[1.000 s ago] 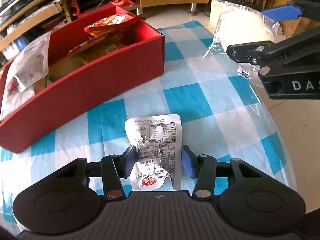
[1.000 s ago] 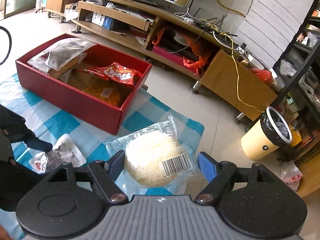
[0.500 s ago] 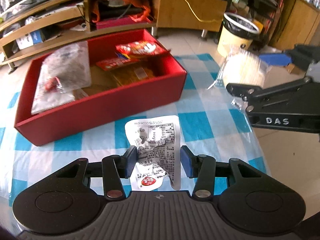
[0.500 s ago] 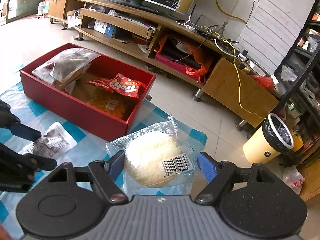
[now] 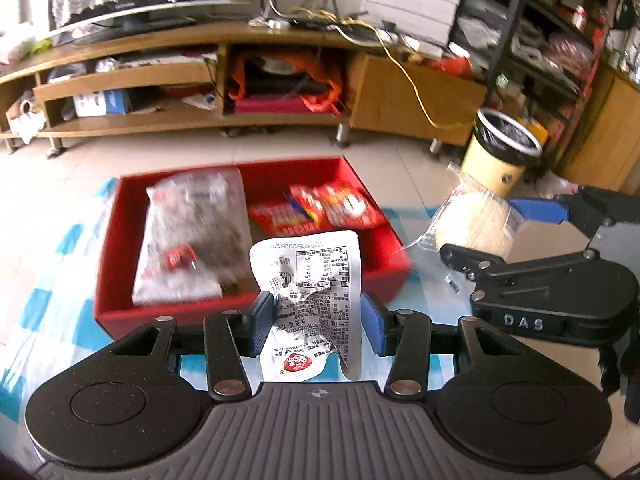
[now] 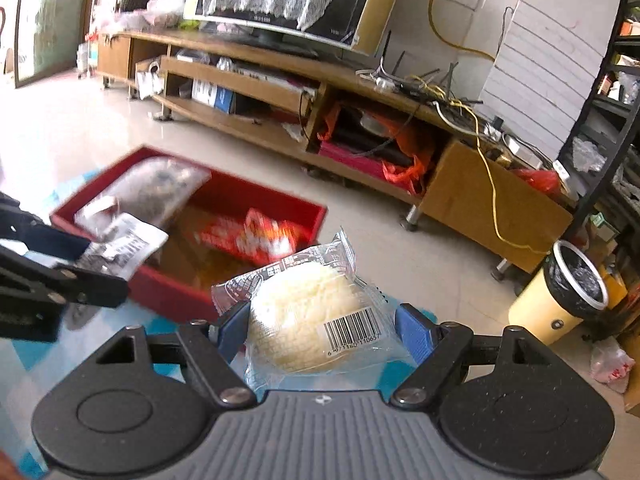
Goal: Organize snacks
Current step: 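Carry the sachet with left tool while right tool carries the bun bag over the box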
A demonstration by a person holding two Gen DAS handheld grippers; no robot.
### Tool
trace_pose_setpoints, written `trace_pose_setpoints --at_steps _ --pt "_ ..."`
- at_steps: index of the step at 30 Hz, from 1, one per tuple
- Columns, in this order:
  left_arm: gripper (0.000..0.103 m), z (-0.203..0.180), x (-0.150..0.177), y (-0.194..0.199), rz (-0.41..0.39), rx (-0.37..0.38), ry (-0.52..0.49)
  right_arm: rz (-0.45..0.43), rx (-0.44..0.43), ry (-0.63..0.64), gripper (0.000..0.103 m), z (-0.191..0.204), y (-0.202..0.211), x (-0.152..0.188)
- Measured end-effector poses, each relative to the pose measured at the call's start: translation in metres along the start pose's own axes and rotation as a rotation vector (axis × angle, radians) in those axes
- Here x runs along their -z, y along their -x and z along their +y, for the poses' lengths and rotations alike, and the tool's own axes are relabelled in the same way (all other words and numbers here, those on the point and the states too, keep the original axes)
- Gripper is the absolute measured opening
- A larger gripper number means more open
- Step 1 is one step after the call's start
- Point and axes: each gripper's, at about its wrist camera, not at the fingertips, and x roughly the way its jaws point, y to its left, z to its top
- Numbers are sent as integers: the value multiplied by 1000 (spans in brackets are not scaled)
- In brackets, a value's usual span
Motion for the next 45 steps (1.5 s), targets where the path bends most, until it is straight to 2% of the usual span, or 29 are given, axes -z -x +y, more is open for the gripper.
trace_pose_setpoints --at_steps 9,22,45 --pt "55 19 -34 -20 -55 -84 31 -9 -40 -69 79 4 -35 -34" --pt "55 36 -48 -52 -37 -163 43 24 -56 -116 79 0 -76 -49" --pt "56 50 -59 -67 -20 -205 66 41 -65 -155 79 4 -101 -58"
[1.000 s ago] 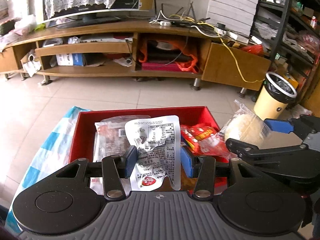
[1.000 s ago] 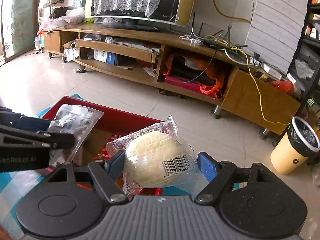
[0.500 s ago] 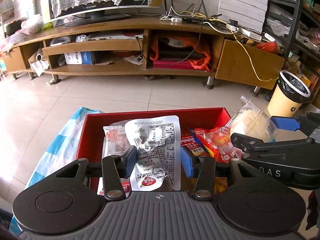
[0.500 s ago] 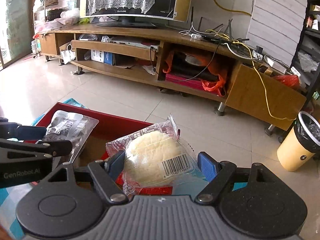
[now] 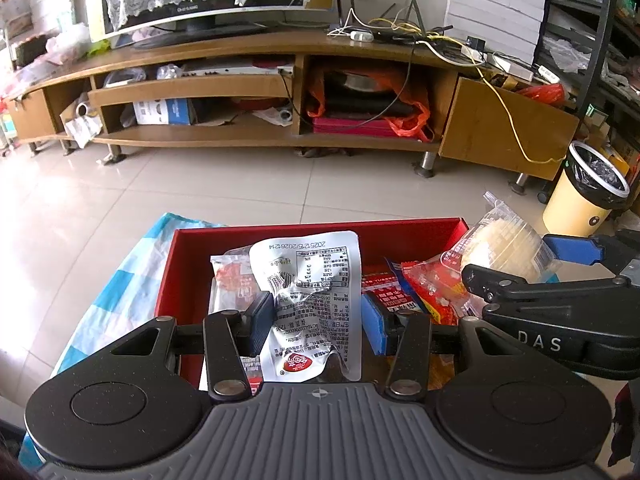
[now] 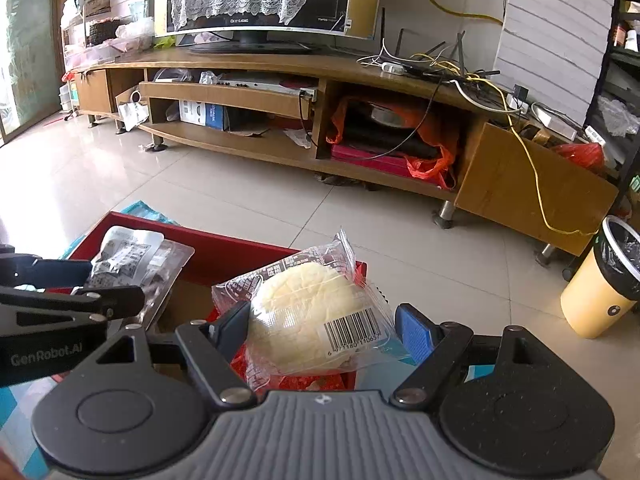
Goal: Organize snacks
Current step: 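Carry the sachet with left tool while right tool carries the bun bag over the box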
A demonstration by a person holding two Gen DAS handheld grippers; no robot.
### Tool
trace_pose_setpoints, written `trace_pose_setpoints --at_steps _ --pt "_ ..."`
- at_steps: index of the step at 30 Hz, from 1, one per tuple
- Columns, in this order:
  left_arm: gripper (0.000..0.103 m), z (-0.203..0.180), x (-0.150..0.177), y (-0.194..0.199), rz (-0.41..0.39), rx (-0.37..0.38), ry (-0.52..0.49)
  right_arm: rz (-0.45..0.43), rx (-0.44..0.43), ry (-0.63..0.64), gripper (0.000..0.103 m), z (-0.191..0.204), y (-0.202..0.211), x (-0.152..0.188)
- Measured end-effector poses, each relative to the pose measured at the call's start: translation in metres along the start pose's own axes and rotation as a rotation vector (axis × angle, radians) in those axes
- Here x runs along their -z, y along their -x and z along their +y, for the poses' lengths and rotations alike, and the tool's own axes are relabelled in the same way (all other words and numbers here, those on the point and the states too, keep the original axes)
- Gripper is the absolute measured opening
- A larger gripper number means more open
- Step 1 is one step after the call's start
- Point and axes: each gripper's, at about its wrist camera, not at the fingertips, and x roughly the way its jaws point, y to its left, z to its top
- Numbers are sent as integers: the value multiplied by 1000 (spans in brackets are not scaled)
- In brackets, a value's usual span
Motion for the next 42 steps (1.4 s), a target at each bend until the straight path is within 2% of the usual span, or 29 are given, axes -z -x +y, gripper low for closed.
trace_pose_setpoints --at_steps 42 --pt "57 -8 -7 -38 35 -55 -38 71 -31 -56 79 -3 -47 -3"
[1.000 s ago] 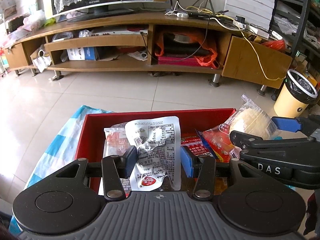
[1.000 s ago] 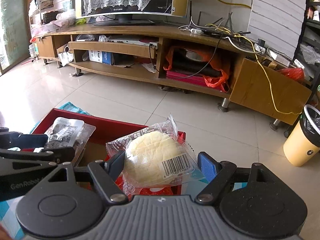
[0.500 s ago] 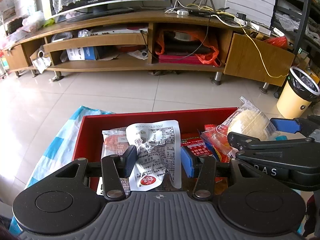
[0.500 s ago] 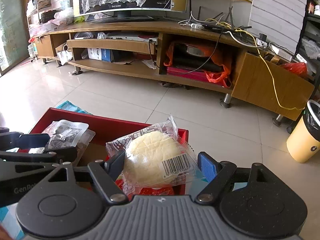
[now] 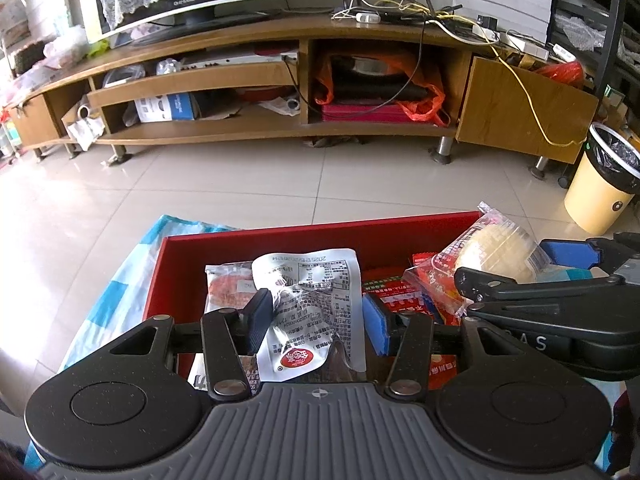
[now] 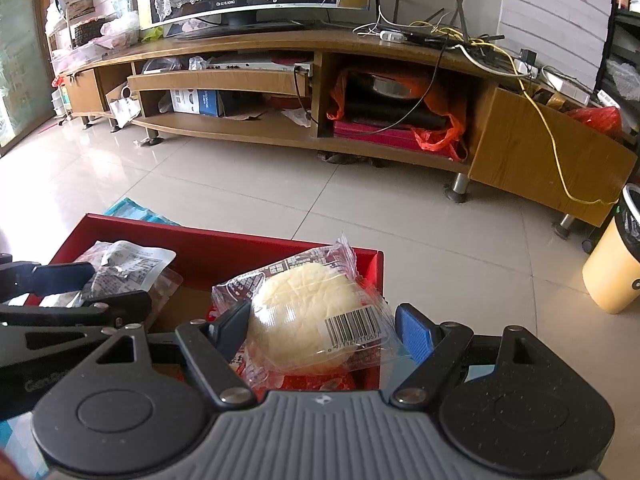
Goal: Organize snacks
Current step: 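Carry the sachet with left tool while right tool carries the bun bag over the box, then lower the sachet and bun bag into the red box and open both tools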
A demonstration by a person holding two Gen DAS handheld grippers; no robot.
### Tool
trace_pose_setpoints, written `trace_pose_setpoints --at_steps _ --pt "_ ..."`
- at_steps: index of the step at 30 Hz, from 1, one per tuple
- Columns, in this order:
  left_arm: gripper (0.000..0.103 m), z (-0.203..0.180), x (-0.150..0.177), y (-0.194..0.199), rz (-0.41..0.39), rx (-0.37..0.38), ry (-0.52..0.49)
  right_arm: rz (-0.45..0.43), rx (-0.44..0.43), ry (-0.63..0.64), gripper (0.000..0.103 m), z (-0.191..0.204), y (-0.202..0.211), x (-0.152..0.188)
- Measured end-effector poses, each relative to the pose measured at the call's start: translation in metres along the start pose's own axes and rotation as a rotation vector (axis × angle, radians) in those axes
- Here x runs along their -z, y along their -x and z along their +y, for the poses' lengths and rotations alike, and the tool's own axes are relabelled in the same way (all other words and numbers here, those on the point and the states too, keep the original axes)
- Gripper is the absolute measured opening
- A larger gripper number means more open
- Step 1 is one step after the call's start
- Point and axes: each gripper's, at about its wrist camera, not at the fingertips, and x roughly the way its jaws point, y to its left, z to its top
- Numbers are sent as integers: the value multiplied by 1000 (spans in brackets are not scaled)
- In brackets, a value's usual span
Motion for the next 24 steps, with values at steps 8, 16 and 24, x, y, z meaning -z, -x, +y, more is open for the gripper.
trace_pose_setpoints --at_steps 8,16,24 --pt "57 -6 13 11 26 37 -12 33 29 54 79 5 12 8" --pt "60 -8 13 24 26 68 7 40 27 17 80 -2 29 11" --pt "60 -6 15 26 26 37 5 42 29 33 80 6 30 11"
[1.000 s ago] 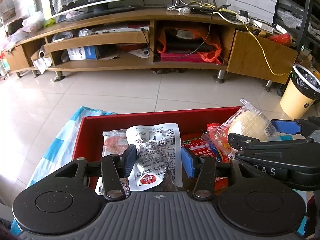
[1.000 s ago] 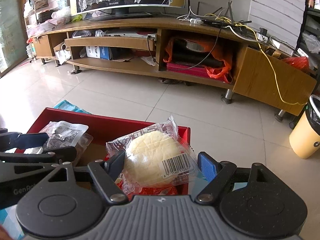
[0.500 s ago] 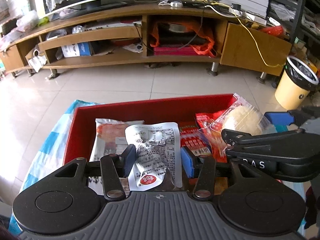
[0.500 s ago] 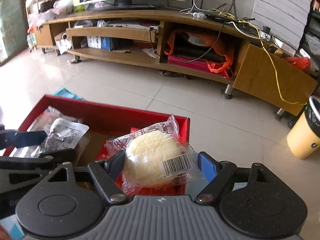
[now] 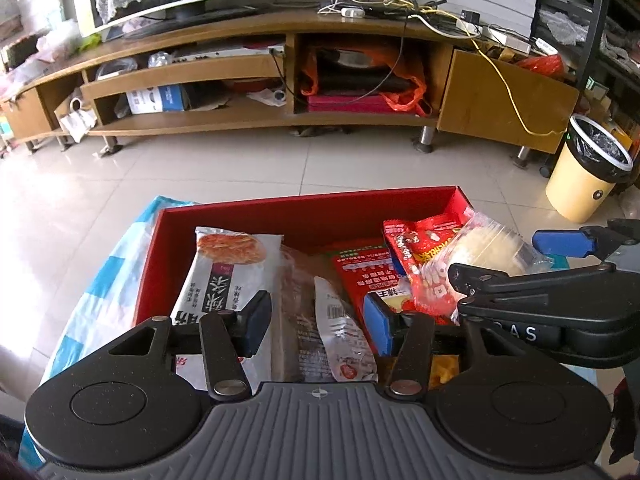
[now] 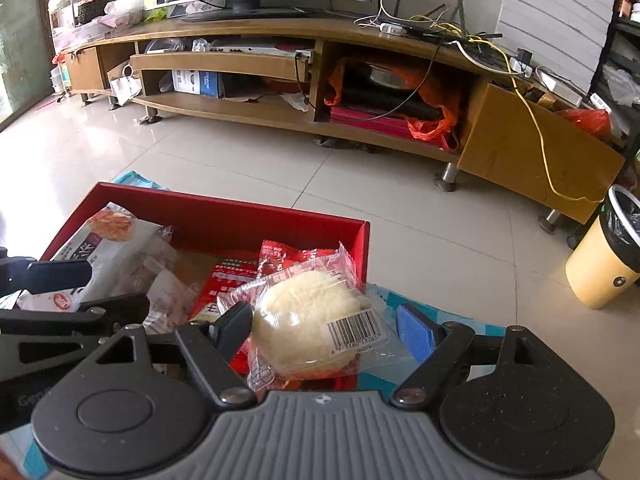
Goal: Organize snacks
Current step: 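Lower the sachet and bun bag into the red box and open both tools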
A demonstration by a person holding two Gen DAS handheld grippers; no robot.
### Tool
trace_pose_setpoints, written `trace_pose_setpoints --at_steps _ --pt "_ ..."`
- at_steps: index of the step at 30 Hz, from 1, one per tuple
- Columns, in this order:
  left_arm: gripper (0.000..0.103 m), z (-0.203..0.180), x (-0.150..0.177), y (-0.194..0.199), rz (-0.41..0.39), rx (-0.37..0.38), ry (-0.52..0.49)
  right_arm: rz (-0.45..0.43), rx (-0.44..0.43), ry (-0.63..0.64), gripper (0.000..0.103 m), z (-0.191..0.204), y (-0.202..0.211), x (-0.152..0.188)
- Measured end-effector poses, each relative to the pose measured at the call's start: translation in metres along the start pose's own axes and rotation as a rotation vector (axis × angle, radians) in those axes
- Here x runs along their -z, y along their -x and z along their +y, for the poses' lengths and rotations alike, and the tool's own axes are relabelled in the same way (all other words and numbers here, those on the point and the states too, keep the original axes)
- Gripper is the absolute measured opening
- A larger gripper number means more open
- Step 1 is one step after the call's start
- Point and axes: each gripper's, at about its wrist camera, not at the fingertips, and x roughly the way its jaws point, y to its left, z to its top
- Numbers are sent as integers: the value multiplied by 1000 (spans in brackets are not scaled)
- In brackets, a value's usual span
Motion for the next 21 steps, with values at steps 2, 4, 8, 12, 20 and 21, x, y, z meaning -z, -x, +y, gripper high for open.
trace_pose_setpoints --at_steps 2,4,8,12,20,21 --pt "60 1 1 0 2 0 -2 1 0 5 80 1 0 0" --pt "60 1 1 -1 3 -3 -1 1 1 9 80 2 1 0" --pt "64 2 0 -1 5 -2 4 -5 5 3 80 0 5 0" --pt "65 6 0 5 -9 -8 21 -4 -43 -62 80 -5 6 0" --pt "73 14 -3 10 -23 -4 37 -18 -56 -84 80 -5 7 -6" --pt "74 15 -4 11 -23 -4 43 -20 -56 -90 80 -6 8 -7"
